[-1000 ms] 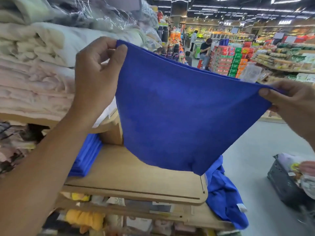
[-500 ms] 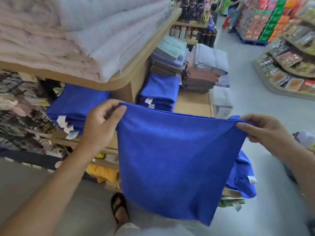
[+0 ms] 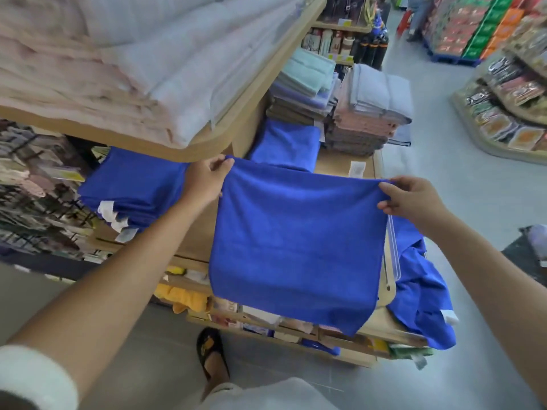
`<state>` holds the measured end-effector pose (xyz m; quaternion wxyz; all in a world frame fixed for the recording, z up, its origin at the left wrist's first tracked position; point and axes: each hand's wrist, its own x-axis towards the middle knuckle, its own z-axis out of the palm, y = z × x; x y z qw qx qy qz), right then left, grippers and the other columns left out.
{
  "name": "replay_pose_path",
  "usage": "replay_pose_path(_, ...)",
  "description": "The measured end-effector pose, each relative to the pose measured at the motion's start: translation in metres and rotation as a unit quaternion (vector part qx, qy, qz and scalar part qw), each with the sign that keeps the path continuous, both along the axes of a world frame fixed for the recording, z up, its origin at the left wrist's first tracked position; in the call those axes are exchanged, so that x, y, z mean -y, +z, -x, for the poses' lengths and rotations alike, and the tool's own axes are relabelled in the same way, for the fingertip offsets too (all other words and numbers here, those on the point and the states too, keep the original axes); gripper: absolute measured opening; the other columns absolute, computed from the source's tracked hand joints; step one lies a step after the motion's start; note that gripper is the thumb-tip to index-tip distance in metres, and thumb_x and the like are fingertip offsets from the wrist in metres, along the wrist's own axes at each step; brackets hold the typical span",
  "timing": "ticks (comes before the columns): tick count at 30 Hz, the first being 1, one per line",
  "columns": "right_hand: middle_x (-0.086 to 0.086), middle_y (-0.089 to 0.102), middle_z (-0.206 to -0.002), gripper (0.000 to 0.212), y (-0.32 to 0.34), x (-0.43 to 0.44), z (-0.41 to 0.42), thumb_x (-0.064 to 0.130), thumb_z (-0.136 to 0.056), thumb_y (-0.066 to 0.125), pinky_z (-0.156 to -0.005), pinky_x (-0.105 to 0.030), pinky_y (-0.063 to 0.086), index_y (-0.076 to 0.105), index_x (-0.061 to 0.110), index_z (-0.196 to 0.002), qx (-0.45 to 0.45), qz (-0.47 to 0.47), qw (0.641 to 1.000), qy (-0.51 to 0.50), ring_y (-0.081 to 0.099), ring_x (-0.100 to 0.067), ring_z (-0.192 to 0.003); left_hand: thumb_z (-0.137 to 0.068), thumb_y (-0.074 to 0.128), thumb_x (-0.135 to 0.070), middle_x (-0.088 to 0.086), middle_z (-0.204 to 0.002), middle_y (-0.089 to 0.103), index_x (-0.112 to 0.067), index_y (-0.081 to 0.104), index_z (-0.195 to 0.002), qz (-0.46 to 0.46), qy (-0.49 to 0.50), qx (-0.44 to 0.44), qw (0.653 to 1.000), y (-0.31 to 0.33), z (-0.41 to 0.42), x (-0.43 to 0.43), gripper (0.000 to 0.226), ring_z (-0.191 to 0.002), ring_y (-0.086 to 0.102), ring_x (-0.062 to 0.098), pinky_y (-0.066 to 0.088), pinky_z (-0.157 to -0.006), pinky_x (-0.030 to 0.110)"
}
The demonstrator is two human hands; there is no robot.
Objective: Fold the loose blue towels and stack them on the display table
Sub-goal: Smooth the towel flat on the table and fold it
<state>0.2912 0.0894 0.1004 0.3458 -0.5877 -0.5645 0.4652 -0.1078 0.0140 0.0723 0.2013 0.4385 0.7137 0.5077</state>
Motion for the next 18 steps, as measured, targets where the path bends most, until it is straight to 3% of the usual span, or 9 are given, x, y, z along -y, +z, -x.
replay_pose_path(2,-0.010,0.062,-0.080,0.010,0.000,-0.022,0.009,0.012,-0.101,0.063,-0.050,-0.018,0.056,0.060,0.005,-0.108,-0.006,-0.007,1.000,-0.014,0.070,-0.009,-0.050,-0.097,0.064,-0.037,0.004,-0.117,0.069,-0.016,0.067,-0.118,0.027,0.010,0.052,0.998,0.001,0.004,-0.030,0.029,-0.073,0.062,0.005,0.052,-0.046,0.018)
replay_pose_path(5,-0.017,0.065,-0.093,0.012,-0.013,-0.051,0.020,0.011,-0.102,0.060,-0.054,-0.020,0.058,0.058,0.005,-0.112,0.004,-0.016,0.999,-0.036,0.073,-0.010,-0.055,-0.101,0.058,-0.037,0.013,-0.141,0.056,-0.011,0.060,-0.133,0.074,-0.007,0.061,0.995,-0.005,0.006,-0.059,0.042,-0.107,0.066,0.023,0.057,-0.056,0.021)
replay_pose_path(7,-0.022,0.068,-0.106,0.016,-0.029,-0.064,0.026,0.011,-0.102,0.058,-0.065,-0.027,0.063,0.058,0.005,-0.117,0.034,-0.007,0.998,-0.045,0.075,-0.015,-0.066,-0.103,0.055,-0.029,0.016,-0.134,0.062,-0.010,0.065,-0.126,0.081,-0.024,0.018,0.996,-0.009,0.005,-0.065,0.032,-0.108,0.066,0.028,0.060,-0.082,0.037)
replay_pose_path(9,-0.022,0.065,-0.125,0.031,-0.044,-0.066,0.029,0.015,-0.101,0.060,-0.087,-0.043,0.061,0.057,0.006,-0.130,0.085,0.011,0.996,-0.035,0.074,-0.025,-0.090,-0.102,0.055,-0.019,0.011,-0.123,0.069,-0.012,0.069,-0.122,0.074,-0.034,-0.047,0.996,-0.012,0.001,-0.060,0.026,-0.111,0.065,0.026,0.051,-0.101,0.038)
replay_pose_path(11,-0.011,0.055,-0.141,0.054,-0.054,-0.055,0.030,0.023,-0.097,0.066,-0.097,-0.048,0.055,0.047,0.012,-0.146,0.149,0.017,0.989,-0.013,0.066,-0.027,-0.113,-0.099,0.056,-0.011,0.011,-0.120,0.069,-0.009,0.067,-0.124,0.059,-0.059,-0.058,0.995,-0.015,-0.005,-0.045,0.027,-0.106,0.066,0.019,0.047,-0.097,0.024)
replay_pose_path(12,-0.004,0.052,-0.142,0.060,-0.057,-0.044,0.029,0.025,-0.096,0.068,-0.094,-0.043,0.055,0.044,0.016,-0.150,0.169,0.009,0.986,-0.005,0.064,-0.021,-0.114,-0.098,0.057,-0.009,0.011,-0.118,0.069,-0.008,0.066,-0.124,0.052,-0.076,-0.055,0.994,-0.018,-0.009,-0.032,0.027,-0.101,0.064,0.014,0.046,-0.090,0.017)
replay_pose_path(15,0.014,0.057,-0.130,0.047,-0.065,0.008,0.020,0.023,-0.095,0.067,-0.071,-0.022,0.052,0.052,0.028,-0.139,0.137,-0.054,0.989,0.002,0.069,0.001,-0.083,-0.099,0.058,-0.010,-0.004,-0.106,0.071,-0.018,0.069,-0.109,0.039,-0.111,-0.043,0.992,-0.033,-0.014,0.023,0.016,-0.089,0.065,0.004,0.050,-0.081,0.018)
replay_pose_path(18,0.008,0.070,-0.100,0.024,-0.077,0.081,0.001,0.015,-0.098,0.065,-0.059,-0.018,0.054,0.064,0.035,-0.110,0.062,-0.089,0.994,0.006,0.068,-0.007,-0.063,-0.102,0.057,-0.017,-0.008,-0.087,0.072,-0.026,0.071,-0.092,0.061,-0.119,0.024,0.991,-0.059,-0.015,0.094,0.020,-0.076,0.067,0.003,0.050,-0.063,0.014)
